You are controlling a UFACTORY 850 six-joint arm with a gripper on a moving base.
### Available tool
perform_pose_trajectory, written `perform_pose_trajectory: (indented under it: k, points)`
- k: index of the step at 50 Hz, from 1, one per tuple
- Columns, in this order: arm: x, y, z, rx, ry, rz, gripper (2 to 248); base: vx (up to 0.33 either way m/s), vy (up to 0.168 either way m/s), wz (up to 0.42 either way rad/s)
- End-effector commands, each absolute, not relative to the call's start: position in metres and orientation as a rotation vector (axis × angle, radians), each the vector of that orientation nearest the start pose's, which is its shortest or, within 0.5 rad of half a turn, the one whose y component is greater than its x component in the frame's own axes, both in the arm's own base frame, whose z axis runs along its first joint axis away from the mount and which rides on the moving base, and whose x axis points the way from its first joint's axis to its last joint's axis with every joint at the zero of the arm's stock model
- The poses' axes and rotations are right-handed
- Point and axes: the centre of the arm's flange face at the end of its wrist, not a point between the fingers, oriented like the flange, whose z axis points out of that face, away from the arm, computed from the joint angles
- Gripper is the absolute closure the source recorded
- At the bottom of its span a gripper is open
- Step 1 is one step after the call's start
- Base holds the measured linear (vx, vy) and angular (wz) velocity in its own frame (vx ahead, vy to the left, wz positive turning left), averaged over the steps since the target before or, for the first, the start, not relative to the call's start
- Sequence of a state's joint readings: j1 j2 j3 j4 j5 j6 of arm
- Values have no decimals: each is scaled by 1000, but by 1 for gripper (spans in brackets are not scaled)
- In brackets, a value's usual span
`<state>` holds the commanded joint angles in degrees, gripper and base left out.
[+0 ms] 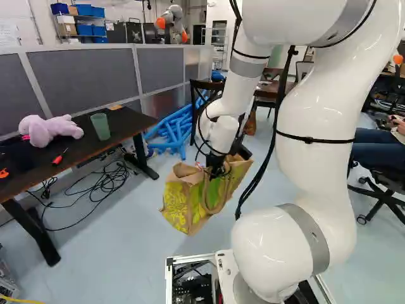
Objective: Pick up the bag on the ground and place it on the table
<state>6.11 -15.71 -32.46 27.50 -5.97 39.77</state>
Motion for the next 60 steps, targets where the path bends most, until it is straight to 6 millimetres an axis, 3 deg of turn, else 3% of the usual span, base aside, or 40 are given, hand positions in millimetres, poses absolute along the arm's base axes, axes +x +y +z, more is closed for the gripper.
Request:
perform_pose_trajectory:
  k: [26,60]
  points:
    - [387,54,321,-2701,1282,-127,229,0,0,0]
    - [390,44,369,-2808,1133,-67,229,0,0,0]
